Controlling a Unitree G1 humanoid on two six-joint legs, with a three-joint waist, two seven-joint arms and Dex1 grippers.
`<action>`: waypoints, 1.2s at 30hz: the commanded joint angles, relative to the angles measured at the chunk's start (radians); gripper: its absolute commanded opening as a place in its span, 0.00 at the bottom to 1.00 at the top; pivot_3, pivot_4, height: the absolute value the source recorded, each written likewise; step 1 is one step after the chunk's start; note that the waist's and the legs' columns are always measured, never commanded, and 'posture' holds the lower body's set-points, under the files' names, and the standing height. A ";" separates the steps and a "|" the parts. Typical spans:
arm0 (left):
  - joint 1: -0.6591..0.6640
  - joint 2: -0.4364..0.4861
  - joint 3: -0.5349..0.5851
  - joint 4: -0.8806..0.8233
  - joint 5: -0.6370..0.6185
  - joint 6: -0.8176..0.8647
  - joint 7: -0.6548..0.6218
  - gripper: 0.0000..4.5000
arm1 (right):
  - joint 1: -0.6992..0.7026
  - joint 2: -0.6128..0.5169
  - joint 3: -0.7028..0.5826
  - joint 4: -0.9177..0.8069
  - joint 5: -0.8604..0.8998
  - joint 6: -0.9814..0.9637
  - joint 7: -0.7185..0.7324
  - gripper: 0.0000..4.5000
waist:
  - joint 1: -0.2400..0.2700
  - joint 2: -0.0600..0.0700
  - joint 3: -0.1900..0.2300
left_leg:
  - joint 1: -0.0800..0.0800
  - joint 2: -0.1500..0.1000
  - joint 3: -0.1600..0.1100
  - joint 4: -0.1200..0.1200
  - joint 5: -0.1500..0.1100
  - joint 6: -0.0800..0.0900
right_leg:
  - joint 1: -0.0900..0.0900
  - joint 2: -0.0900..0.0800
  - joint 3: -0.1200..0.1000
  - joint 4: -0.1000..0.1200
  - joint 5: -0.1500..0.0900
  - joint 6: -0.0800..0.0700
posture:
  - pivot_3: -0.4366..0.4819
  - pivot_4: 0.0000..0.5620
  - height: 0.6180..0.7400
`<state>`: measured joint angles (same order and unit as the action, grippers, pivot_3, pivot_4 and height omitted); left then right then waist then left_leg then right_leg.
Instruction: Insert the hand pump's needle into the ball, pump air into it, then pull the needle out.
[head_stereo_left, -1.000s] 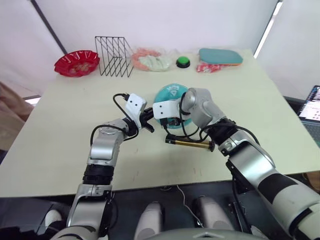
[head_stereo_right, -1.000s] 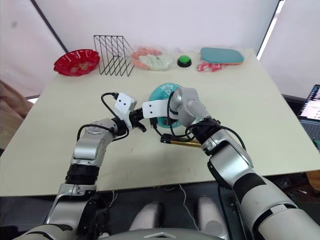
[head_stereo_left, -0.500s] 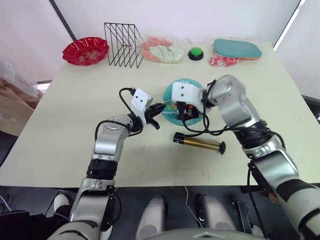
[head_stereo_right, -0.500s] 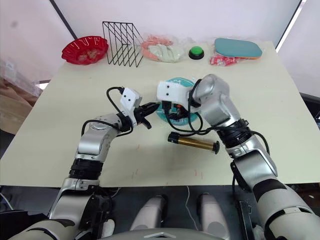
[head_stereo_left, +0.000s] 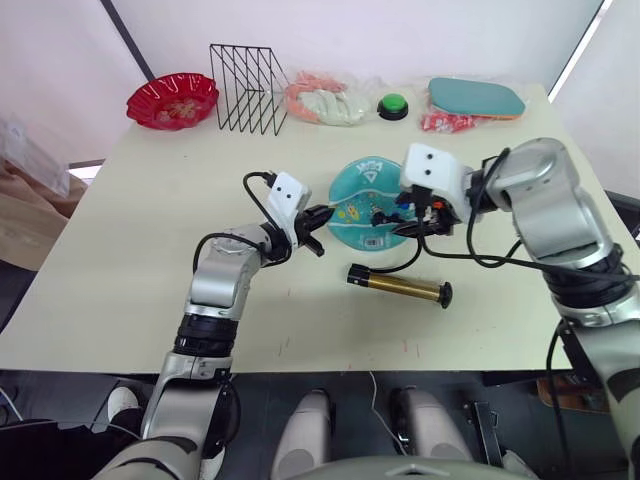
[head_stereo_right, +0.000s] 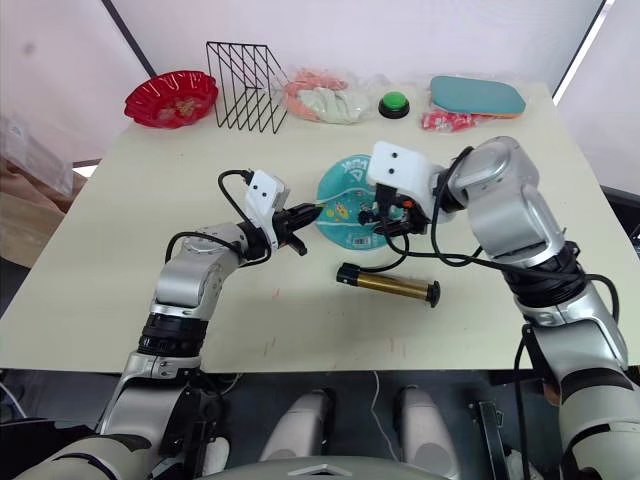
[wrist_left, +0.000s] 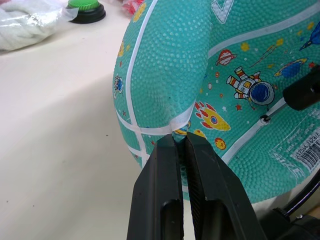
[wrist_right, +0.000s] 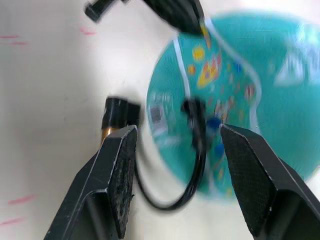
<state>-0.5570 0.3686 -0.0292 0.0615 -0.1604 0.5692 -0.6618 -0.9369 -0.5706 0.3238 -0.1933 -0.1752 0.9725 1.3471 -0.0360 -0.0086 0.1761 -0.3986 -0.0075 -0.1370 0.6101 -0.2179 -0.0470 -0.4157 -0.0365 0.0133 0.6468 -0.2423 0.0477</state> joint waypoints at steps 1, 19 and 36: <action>-0.030 0.010 -0.029 -0.024 0.006 0.092 0.024 0.00 | -0.071 -0.041 0.003 -0.028 0.072 0.047 -0.001 0.61 | 0.000 0.000 0.002 | 0.000 0.000 0.000 0.000 0.000 0.000 | 0.000 0.000 0.000 0.000 0.000 0.000 | 0.48 0.27 1.00; -0.099 -0.013 -0.061 -0.188 -0.012 0.412 0.152 0.00 | -0.176 0.073 0.122 0.327 0.129 -0.161 -0.136 0.61 | -0.001 -0.002 0.005 | 0.000 0.000 0.000 0.002 0.003 -0.004 | 0.001 0.000 0.000 0.002 0.003 -0.003 | 0.48 0.27 1.00; -0.087 0.003 -0.064 -0.186 -0.026 0.411 0.167 0.00 | -0.189 0.090 0.143 0.423 0.116 -0.222 -0.152 0.44 | -0.004 -0.002 0.005 | 0.000 -0.001 0.001 0.006 0.003 -0.004 | 0.000 0.000 0.002 0.008 0.003 -0.004 | 0.48 0.27 1.00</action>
<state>-0.6460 0.3652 -0.0867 -0.1193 -0.1817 0.9776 -0.4970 -1.0901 -0.4819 0.4725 0.2454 -0.0590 0.7603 1.1946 -0.0397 -0.0108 0.1810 -0.3985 -0.0081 -0.1358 0.6162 -0.2153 -0.0511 -0.4162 -0.0364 0.0155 0.6555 -0.2391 0.0438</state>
